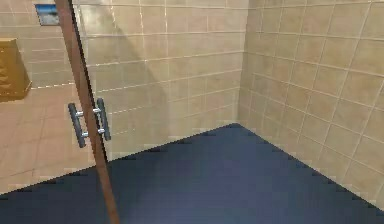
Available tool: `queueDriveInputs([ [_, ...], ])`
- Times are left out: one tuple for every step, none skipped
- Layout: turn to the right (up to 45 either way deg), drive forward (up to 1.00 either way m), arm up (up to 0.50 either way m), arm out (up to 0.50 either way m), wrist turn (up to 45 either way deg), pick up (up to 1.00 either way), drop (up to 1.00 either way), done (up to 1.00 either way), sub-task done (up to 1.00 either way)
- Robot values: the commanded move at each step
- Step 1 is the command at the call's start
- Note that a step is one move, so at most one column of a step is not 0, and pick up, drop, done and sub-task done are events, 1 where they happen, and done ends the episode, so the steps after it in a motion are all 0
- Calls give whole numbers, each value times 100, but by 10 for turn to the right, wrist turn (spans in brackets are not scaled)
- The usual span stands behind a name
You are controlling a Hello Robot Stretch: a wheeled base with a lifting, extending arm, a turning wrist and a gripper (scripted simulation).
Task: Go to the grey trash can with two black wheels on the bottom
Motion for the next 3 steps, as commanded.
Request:
queueDriveInputs([
  [-450, 0, 0, 0, 0, 0, 0, 0, 0],
  [-30, 0, 0, 0, 0, 0, 0, 0, 0],
  [0, 100, 0, 0, 0, 0, 0, 0, 0],
])
